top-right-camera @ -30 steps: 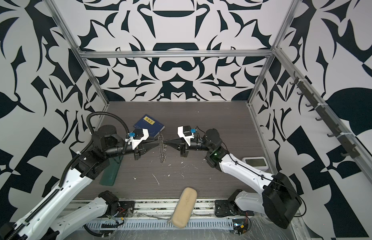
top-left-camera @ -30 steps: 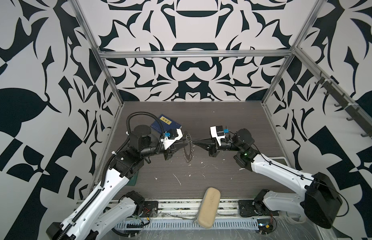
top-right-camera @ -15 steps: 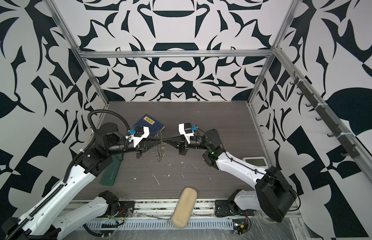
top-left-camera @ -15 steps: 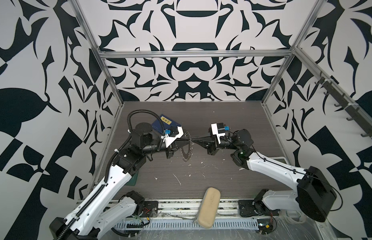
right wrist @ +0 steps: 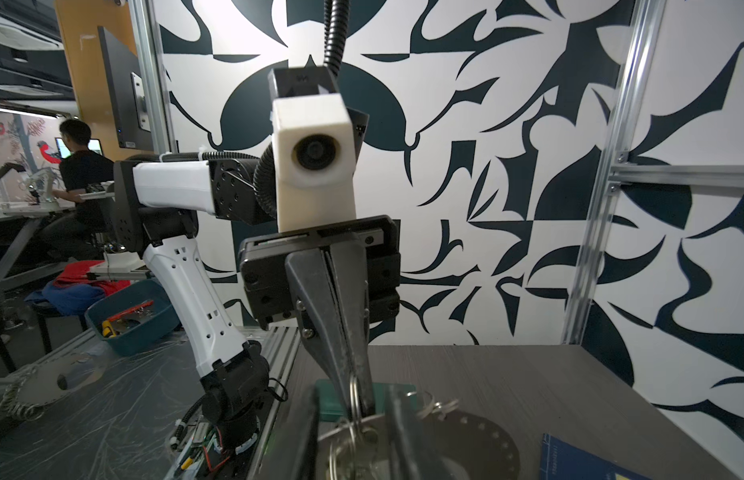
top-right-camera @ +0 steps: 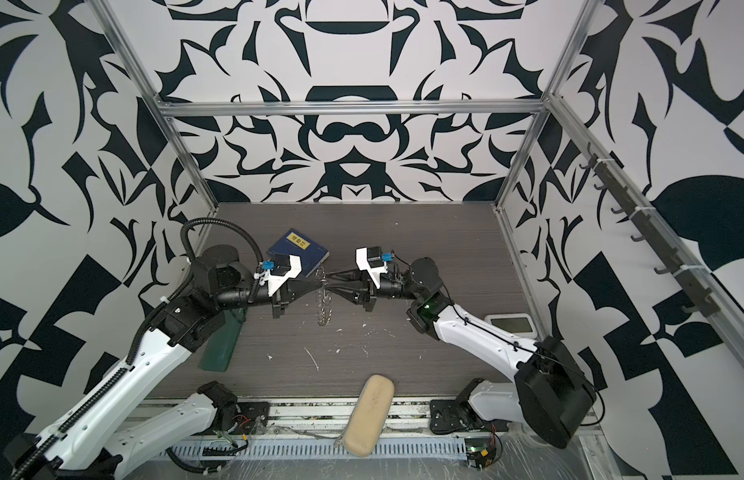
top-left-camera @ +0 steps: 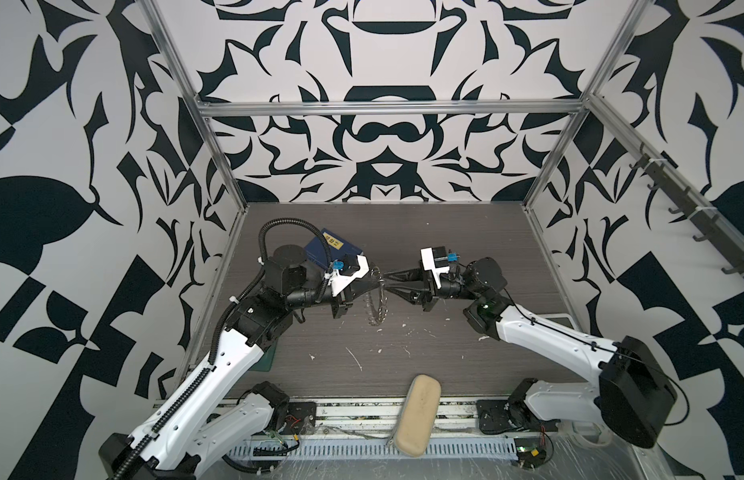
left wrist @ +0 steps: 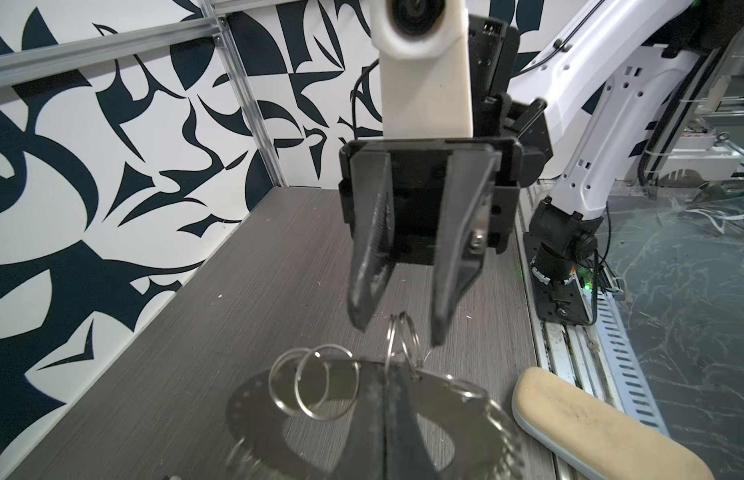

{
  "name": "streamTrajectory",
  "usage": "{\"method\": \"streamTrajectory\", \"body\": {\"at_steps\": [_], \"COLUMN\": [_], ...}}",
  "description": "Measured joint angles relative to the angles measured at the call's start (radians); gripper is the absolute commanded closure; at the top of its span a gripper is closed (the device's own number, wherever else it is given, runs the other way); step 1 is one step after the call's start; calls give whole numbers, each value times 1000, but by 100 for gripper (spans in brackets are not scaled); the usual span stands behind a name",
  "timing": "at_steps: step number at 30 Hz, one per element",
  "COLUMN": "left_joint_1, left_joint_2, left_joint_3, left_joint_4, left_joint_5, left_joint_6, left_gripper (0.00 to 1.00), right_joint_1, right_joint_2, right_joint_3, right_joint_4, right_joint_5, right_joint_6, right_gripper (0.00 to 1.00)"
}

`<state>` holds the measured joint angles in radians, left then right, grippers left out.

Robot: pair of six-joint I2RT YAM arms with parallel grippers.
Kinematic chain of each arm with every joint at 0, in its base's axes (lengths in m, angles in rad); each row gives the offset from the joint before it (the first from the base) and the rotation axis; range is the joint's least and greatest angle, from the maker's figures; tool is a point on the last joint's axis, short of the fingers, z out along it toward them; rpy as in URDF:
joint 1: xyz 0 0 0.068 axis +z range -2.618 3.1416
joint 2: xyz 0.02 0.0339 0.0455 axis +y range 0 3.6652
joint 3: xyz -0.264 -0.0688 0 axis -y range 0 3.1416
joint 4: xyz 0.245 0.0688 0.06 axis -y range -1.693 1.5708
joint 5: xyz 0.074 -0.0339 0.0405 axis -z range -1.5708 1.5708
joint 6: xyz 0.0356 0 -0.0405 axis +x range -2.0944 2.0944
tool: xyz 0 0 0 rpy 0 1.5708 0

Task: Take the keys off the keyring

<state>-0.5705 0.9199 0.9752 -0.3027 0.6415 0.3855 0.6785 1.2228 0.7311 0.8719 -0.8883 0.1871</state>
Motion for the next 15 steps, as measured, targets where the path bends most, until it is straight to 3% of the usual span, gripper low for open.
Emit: {"method": "streamTrajectory", "body": {"at_steps": [7, 15], "left_joint_1": [-1, -34], "left_joint_2": [67, 168], "left_joint_3": [127, 251], "left_joint_4": [-218, -462], "left_joint_5": [-95, -232], "left_joint_6": [123, 211], "left_gripper": [100, 100], "right_joint_1": [-35, -39], "right_joint_2": [-153, -124], "right_joint_3": [51, 88], "right_joint_4": [-307, -461], "right_joint_5": [23, 40], "right_joint_6": [-170, -279], "right_gripper": [53, 60]}}
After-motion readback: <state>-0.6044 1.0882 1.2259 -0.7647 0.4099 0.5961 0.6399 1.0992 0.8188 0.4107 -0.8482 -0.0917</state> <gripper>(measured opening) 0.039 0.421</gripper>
